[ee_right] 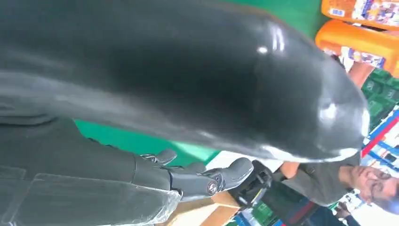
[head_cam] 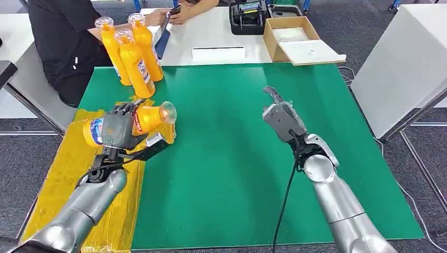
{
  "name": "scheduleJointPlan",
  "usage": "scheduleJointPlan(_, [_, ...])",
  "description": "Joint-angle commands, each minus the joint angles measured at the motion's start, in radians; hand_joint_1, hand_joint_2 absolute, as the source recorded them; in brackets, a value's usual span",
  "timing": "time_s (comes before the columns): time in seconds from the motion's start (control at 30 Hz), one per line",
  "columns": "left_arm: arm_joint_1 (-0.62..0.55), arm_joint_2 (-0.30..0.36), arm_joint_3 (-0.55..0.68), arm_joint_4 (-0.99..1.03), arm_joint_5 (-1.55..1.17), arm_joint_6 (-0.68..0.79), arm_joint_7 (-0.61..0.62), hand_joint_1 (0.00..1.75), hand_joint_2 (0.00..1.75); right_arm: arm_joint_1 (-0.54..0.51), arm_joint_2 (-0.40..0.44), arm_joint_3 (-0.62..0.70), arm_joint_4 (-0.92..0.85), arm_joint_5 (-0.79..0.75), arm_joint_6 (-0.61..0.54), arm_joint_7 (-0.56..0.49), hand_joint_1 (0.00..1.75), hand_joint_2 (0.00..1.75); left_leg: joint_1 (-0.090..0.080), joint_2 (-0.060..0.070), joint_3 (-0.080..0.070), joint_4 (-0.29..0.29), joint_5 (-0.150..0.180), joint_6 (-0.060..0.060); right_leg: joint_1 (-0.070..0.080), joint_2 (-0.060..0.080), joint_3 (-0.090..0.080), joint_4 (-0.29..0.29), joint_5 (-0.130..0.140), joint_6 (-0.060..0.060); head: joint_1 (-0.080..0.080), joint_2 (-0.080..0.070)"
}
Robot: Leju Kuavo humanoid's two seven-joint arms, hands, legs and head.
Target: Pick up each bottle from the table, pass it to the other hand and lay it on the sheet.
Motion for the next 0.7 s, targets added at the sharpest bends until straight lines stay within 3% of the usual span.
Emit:
scheduleJointPlan(0.03, [-0.019, 0.029, -0.062, 0.244, -0.033, 0.007, 0.011, 1.75, 1.75, -0.143, -0.016, 0.171, 0.155, -0.094, -0.026, 0.011, 0.00, 0.00, -0.002, 0.003, 0.009, 0.001, -0.005, -0.003, -0.001, -0.001, 0.008, 0.001, -0.004, 0.001, 0.000, 0.000])
scheduleJointPlan(0.2, [-0.006, 0.023, -0.042, 0.258, -0.044, 0.007, -0.008, 1.75, 1.75, -0.146, -0.013, 0.169, 0.161, -0.091, -0.020, 0.007, 0.00, 0.00, -0.001, -0.001, 0.002, 0.000, -0.001, -0.001, 0.000, -0.002, 0.002, 0.000, -0.001, 0.001, 0.000, 0.000])
scheduleJointPlan(0.6, [0.030, 0.005, -0.023, 0.298, -0.055, 0.007, -0.037, 1.75, 1.75, -0.154, 0.008, 0.167, 0.199, -0.079, -0.008, -0.014, 0.00, 0.00, -0.001, -0.001, 0.005, 0.001, -0.003, -0.002, -0.001, -0.003, 0.005, 0.001, -0.004, 0.001, 0.000, 0.000])
scheduleJointPlan(0.63, [0.031, 0.004, -0.029, 0.309, -0.046, 0.007, -0.041, 0.94, 1.75, -0.153, 0.011, 0.165, 0.203, -0.075, -0.009, -0.018, 0.00, 0.00, -0.001, -0.001, 0.005, 0.000, -0.003, -0.002, -0.001, -0.002, 0.004, 0.000, -0.003, 0.001, 0.000, 0.000])
scheduleJointPlan(0.67, [0.036, 0.002, -0.031, 0.322, -0.055, 0.007, -0.040, 0.00, 1.75, -0.152, 0.015, 0.164, 0.210, -0.072, -0.009, -0.024, 0.00, 0.00, -0.001, -0.001, 0.006, -0.001, -0.003, -0.002, -0.001, -0.002, 0.005, -0.001, -0.003, 0.001, 0.000, 0.000])
scheduleJointPlan(0.7, [0.060, -0.009, -0.029, 0.332, -0.062, 0.007, -0.043, 0.00, 1.75, -0.161, 0.029, 0.167, 0.234, -0.063, -0.008, -0.035, 0.00, 0.00, -0.001, 0.000, 0.007, 0.000, -0.004, -0.002, -0.001, -0.002, 0.007, 0.000, -0.004, 0.001, 0.000, 0.000])
